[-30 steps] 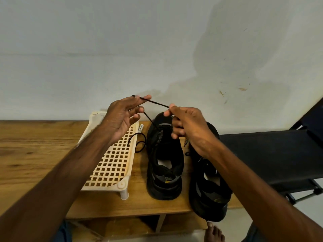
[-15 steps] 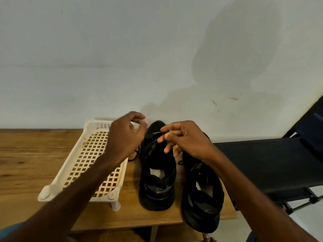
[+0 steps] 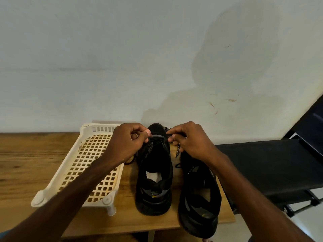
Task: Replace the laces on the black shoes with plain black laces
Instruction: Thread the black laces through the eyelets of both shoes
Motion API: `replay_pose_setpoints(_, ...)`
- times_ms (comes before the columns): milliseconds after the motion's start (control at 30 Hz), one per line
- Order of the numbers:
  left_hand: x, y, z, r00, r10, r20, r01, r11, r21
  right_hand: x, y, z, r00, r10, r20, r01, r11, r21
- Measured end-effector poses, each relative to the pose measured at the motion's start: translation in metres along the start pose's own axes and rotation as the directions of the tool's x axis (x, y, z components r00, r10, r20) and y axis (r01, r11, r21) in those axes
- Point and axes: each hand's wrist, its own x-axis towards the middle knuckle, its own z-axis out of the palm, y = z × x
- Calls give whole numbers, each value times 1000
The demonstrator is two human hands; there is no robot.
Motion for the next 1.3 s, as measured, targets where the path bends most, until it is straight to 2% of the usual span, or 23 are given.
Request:
replay_pose_setpoints(167,5,-7,-4,1000,18,-20,-18,1000,-4,1,3,-5,988,55,-147,-49,998,46)
replay_pose_setpoints(267,7,-14,-8,999,33,-15,-32,997,67,1,2,-4,980,74,-185,-58,994,91)
replay_pose_setpoints(400,10,-24,-12,998,61,-23,-55,975,215,3,0,1,992,64,-109,-42,980,193)
replay_pose_setpoints(533,10,-30,-14,993,99,-64,-71,937,343,3,-3,4,998,29,-47,-21,989,144)
replay_pose_setpoints(600,9,-26,-9,987,133,-93,-99,948,302,3,-6,7,999,8,-48,-4,997,75)
replay_pose_setpoints(700,7,-13,0,983,181,-37,-174,975,136,3,-9,10,998,-10,-61,14,998,58)
replay_pose_setpoints(833,6,-8,8,954,296,54,-301,939,166,2,-13,10,996,-24,-86,32,994,103)
replay_pose_setpoints(1000,11,-12,3,966,242,95,-255,952,172,2,-17,12,999,-5,-47,10,995,103)
replay_pose_setpoints(1067,12,-12,-2,970,235,65,-243,950,196,1,-18,16,997,10,-73,-2,995,104)
replay_pose_setpoints(1200,15,-12,-14,991,125,-41,-117,980,159,-8,-15,24,998,45,-54,-53,986,-156)
replay_pose_setpoints(1300,11,-10,-12,998,63,8,-64,994,88,-10,-14,35,989,87,-119,-112,969,-219)
